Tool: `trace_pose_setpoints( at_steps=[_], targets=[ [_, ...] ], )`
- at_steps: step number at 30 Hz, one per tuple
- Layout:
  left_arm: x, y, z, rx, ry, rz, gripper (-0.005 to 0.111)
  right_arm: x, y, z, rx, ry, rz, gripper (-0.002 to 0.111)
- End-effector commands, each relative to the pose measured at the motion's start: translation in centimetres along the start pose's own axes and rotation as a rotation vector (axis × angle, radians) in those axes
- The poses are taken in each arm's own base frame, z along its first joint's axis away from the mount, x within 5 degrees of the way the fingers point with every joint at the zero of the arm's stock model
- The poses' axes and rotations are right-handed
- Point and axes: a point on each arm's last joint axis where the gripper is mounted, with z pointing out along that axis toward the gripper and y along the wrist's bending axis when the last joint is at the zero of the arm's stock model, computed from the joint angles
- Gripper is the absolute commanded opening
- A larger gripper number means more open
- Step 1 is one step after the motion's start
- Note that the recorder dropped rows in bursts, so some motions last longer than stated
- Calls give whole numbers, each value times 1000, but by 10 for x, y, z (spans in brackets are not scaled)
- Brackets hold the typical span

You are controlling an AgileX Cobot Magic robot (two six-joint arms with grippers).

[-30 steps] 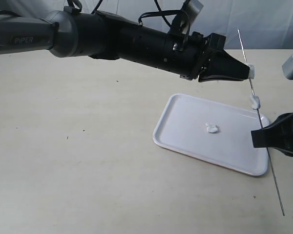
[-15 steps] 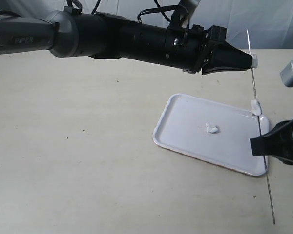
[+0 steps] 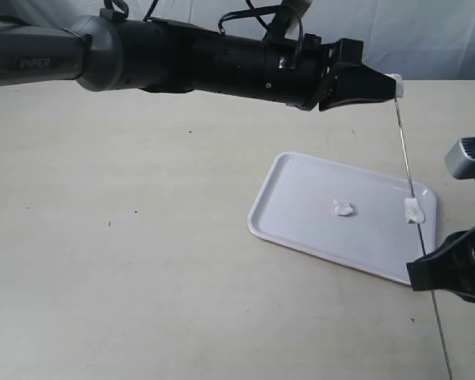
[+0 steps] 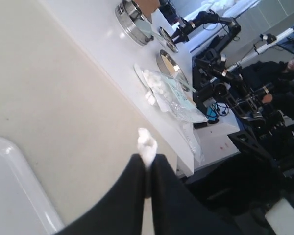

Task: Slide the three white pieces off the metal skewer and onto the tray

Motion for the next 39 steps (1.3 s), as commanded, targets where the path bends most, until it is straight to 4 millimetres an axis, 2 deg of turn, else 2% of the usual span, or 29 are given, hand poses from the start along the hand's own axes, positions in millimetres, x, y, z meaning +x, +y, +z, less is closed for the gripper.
trace_pose_setpoints(
  at_steps=[1, 5, 7, 12, 16, 21, 26, 33, 39],
  targets=[
    [-17, 11, -19, -39, -84, -31, 0, 6, 0, 0, -3, 43, -23, -1],
    [-21, 17, -29, -52, -89, -37, 0, 6, -1, 0, 7, 45, -33, -1],
    [-15, 22, -30, -106, -23, -17, 0, 5, -2, 0, 20, 33, -45, -1],
    [4, 42, -31, -348, 169, -10, 0, 1, -3, 0, 35, -6, -44, -1],
    [17, 52, -26, -410, 252, -21, 0, -3, -3, -1, 30, -44, -23, -1],
    [48, 79, -12, -447, 378, -104, 0, -5, -1, -3, 15, -53, -10, -1],
    [65, 96, 2, -456, 384, -147, 0, -6, 0, -4, 8, -56, -5, -1],
    [70, 103, 8, -440, 362, -142, 1, -7, 0, -4, 9, -57, -10, -1],
    [67, 106, 8, -468, 330, -121, 16, -8, 1, -6, 8, -91, -12, -1]
  ],
)
